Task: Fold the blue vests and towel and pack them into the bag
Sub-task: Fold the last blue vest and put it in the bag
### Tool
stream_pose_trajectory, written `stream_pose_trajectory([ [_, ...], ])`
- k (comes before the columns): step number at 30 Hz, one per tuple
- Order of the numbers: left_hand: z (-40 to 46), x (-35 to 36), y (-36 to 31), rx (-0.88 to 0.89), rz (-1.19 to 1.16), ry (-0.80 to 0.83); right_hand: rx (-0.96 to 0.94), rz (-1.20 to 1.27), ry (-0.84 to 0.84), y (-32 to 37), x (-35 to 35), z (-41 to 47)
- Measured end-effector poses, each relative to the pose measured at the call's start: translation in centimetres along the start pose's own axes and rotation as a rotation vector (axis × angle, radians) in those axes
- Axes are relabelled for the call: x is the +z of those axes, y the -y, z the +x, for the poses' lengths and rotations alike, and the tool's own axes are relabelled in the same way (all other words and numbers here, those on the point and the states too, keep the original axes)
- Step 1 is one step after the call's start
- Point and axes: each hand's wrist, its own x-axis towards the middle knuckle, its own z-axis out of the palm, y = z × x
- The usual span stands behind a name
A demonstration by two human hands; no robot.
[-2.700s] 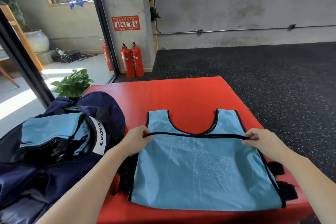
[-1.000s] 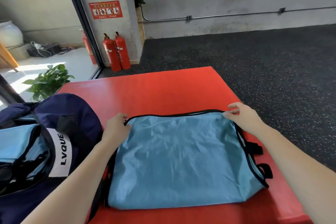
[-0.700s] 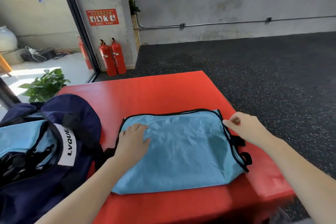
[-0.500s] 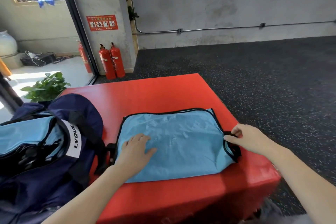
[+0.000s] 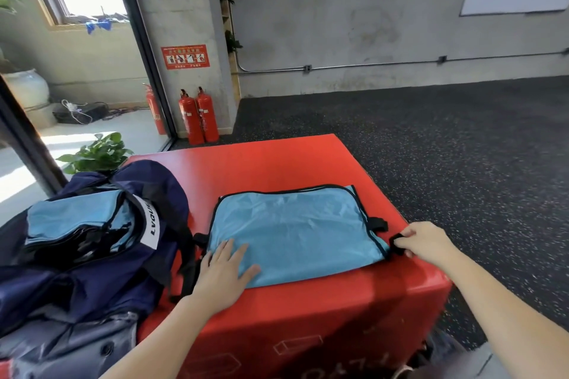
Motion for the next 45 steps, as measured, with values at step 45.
stream_pose_trajectory([
  [45,-1.0,0.2,-3.3,-0.232,0.077,-0.200,-0.512,-0.303,0.060,1.7,6.3,-4.4],
])
